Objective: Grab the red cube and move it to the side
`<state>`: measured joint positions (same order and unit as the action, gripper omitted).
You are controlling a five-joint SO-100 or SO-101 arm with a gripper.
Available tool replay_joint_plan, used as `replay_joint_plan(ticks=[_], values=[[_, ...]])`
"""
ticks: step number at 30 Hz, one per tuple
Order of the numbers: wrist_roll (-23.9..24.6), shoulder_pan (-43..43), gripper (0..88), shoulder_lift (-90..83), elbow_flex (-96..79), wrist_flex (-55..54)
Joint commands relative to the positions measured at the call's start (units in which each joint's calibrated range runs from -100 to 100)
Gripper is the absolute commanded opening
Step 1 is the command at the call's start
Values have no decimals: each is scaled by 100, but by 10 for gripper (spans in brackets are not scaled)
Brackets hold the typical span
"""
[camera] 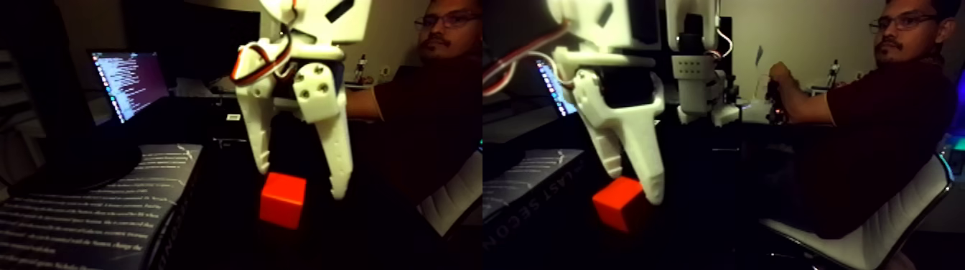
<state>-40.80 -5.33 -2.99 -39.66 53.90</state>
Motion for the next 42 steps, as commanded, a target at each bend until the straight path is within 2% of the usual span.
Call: replay_joint_plan(ticks=[1,34,42], values=[[14,17,305,30,242,-43],[68,-175,303,509,460,-246],[41,-158,264,685,378,-263]])
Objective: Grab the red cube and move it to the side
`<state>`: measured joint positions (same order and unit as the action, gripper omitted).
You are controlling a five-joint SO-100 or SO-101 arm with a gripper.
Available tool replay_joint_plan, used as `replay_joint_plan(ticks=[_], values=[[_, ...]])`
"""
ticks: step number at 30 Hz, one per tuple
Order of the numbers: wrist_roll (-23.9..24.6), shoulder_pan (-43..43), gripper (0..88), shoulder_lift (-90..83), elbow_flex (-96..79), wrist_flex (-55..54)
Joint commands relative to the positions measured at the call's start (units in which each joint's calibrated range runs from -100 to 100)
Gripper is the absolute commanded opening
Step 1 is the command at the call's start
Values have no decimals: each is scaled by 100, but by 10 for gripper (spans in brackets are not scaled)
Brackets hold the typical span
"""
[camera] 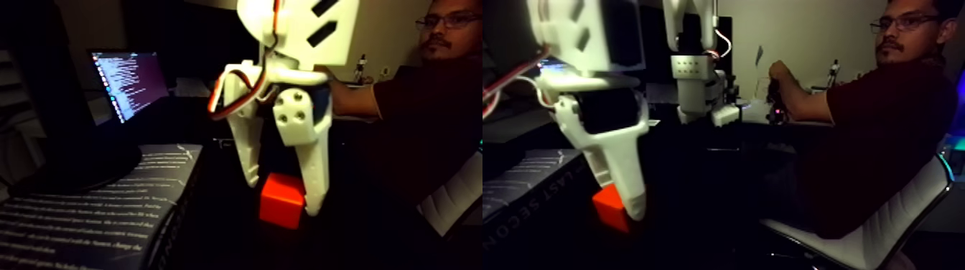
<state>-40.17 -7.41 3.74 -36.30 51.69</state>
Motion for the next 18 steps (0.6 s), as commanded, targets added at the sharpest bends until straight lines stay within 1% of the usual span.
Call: replay_joint_plan(ticks=[1,18], values=[[-22,50,264,12,42,-43],[-70,133,264,-30,-94,143]])
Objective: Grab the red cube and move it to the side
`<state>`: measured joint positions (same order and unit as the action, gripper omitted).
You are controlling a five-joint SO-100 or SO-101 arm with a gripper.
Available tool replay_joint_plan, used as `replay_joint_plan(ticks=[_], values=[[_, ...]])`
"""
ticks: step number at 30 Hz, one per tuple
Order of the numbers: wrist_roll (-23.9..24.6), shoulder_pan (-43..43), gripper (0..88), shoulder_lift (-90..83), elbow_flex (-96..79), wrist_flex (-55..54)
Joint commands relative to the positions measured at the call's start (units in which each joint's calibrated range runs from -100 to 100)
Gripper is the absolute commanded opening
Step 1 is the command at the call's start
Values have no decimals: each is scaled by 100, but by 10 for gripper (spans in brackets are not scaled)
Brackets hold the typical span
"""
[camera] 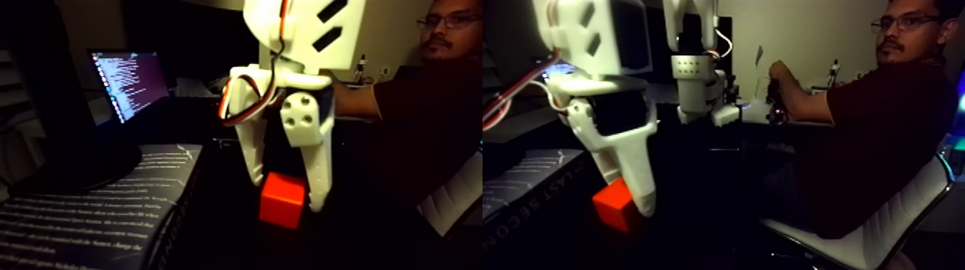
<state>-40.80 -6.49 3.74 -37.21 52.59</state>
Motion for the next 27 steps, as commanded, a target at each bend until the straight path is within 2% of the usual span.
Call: replay_joint_plan(ticks=[1,6,12,20,24,27], values=[[-2,49,264,-38,-3,53],[-2,49,259,-38,-3,53],[25,49,159,-55,-3,62],[117,49,142,-55,-3,53],[117,49,74,-55,-3,53],[106,49,81,-55,-3,53]])
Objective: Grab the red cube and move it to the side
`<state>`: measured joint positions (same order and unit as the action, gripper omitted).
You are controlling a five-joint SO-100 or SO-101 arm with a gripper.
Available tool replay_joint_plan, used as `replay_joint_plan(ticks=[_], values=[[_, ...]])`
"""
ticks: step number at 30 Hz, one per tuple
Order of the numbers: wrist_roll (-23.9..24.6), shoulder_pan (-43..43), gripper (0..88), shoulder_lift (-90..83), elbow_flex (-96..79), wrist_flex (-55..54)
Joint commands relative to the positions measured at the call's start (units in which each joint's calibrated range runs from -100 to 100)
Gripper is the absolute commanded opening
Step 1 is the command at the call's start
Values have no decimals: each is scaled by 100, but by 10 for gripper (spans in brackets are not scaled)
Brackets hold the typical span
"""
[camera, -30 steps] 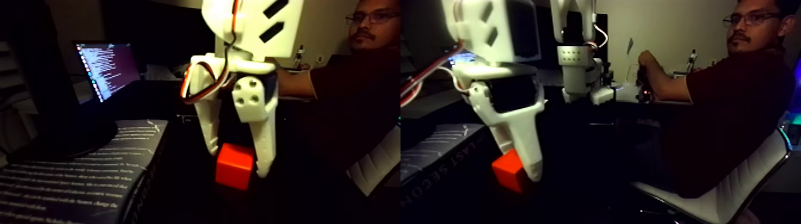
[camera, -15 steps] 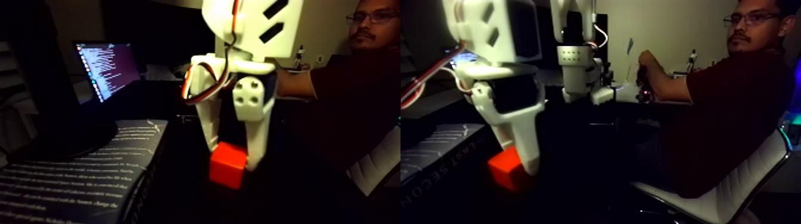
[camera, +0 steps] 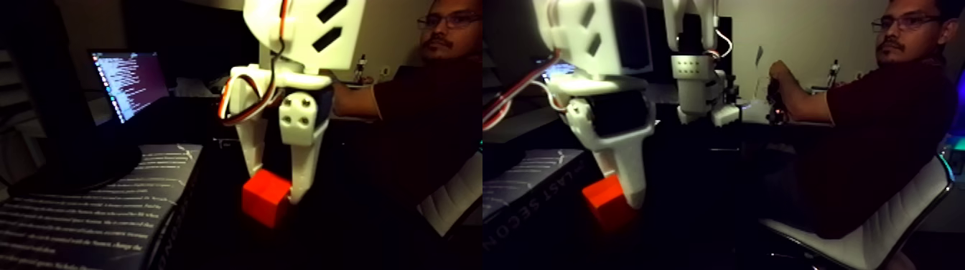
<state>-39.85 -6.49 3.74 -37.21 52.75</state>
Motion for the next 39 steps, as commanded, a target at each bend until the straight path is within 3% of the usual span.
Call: replay_joint_plan(ticks=[1,8,20,39], values=[[12,49,88,-63,-3,37],[-15,49,160,-374,61,324],[44,-92,161,-1433,578,1194],[-134,-1308,161,-2349,596,789]])
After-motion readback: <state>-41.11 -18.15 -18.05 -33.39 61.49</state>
